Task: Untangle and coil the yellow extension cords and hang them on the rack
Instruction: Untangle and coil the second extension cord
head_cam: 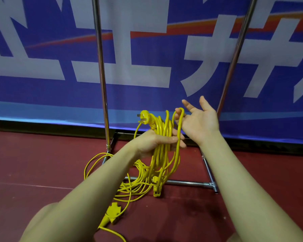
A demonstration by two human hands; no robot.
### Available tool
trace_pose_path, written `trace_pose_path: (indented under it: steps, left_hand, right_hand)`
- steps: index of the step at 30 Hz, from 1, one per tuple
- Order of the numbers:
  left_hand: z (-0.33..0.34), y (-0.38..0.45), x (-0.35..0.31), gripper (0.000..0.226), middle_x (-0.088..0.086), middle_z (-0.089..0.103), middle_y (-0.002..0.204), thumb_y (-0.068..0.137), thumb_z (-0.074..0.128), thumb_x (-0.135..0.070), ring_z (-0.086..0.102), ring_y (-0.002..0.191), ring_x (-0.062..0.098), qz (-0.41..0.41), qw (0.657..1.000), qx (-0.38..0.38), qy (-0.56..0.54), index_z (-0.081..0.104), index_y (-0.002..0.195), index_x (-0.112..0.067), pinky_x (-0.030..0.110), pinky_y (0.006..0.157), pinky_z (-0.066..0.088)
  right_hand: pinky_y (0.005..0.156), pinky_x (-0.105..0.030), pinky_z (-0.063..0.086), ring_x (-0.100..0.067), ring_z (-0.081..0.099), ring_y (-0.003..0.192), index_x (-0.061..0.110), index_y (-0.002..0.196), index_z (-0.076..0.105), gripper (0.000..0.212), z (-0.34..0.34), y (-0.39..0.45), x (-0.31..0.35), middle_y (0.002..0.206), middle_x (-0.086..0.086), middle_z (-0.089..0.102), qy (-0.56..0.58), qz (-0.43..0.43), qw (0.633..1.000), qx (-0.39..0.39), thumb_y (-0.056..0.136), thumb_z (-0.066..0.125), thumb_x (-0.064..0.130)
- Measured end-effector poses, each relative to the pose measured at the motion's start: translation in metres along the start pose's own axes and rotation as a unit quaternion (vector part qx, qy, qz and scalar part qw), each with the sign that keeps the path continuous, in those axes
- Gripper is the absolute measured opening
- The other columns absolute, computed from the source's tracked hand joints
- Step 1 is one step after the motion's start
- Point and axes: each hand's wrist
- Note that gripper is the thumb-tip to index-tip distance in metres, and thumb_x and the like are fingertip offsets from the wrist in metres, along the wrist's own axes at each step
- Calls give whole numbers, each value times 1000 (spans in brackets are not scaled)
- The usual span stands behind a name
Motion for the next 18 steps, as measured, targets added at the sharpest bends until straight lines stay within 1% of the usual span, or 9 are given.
trace_pose_path:
  steps: [3, 5, 7, 8, 10, 13, 14, 16, 18]
  left_hand:
    - [-1, 6, -3, 15, 11, 70, 84, 82, 56, -6, 68, 79, 22, 30, 995, -50, -75, 61, 96, -6, 26, 71, 54]
    - [-2, 10, -10, 12, 13, 68, 85, 83, 58, -4, 68, 78, 24, 58, 984, -95, -140, 62, 94, -7, 28, 69, 56]
    - [-5, 12, -20, 14, 8, 72, 79, 93, 46, 0, 71, 73, 18, 100, 960, -157, -208, 59, 93, -5, 27, 65, 58]
    - [-8, 12, -24, 18, 7, 73, 77, 95, 41, 0, 72, 71, 17, 118, 944, -186, -244, 58, 93, -5, 26, 65, 59]
    - [-16, 13, -31, 18, 7, 74, 77, 98, 39, -1, 72, 74, 15, 149, 915, -231, -297, 56, 94, -5, 26, 66, 58]
    - [-24, 12, -34, 17, 5, 73, 86, 98, 39, -3, 68, 89, 16, 164, 893, -274, -318, 55, 96, -6, 25, 65, 57]
    - [-25, 11, -35, 17, 6, 72, 89, 98, 39, -3, 66, 95, 20, 163, 891, -281, -318, 55, 96, -6, 26, 66, 57]
    - [-23, 11, -35, 17, 8, 70, 94, 98, 39, -3, 61, 102, 25, 160, 892, -280, -318, 55, 96, -5, 27, 68, 57]
    - [-22, 8, -36, 18, 9, 70, 93, 99, 38, -3, 64, 96, 24, 159, 894, -270, -320, 56, 98, -4, 27, 69, 57]
  right_hand:
    - [87, -37, 44, -24, 56, 86, 7, 103, 51, 37, -7, 6, -3, 96, -16, 55, -38, -4, 999, -7, 98, 40, 42]
    - [83, -35, 47, -23, 58, 87, 8, 100, 52, 32, -13, 7, -5, 98, -13, 58, -100, 4, 995, -24, 100, 39, 37]
    - [78, -32, 48, -22, 60, 85, 8, 95, 55, 31, -18, 4, -8, 95, -12, 60, -172, 34, 984, -15, 100, 38, 33]
    - [79, -31, 48, -22, 61, 85, 7, 94, 57, 33, -19, 3, -11, 94, -11, 62, -211, 53, 976, 2, 101, 36, 33]
    - [84, -32, 48, -22, 63, 89, 7, 95, 60, 38, -21, -1, -16, 95, -11, 66, -289, 89, 951, 57, 101, 34, 34]
    - [97, -37, 45, -22, 64, 98, 8, 104, 62, 32, -19, -4, -23, 102, -9, 68, -347, 107, 920, 151, 96, 41, 31]
    - [97, -36, 45, -21, 65, 96, 8, 106, 63, 29, -18, -5, -24, 100, -8, 69, -359, 100, 912, 171, 93, 46, 29]
    - [90, -31, 48, -16, 65, 86, 9, 102, 64, 21, -17, -7, -25, 90, -3, 69, -411, 78, 888, 190, 93, 50, 20]
    - [84, -28, 49, -14, 65, 79, 10, 93, 65, 16, -16, -8, -26, 82, -2, 67, -468, 67, 859, 199, 95, 49, 14]
Point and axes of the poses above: each hand's wrist, its own y-axis towards the middle knuckle, its own z-axis out of the palm, x = y × z
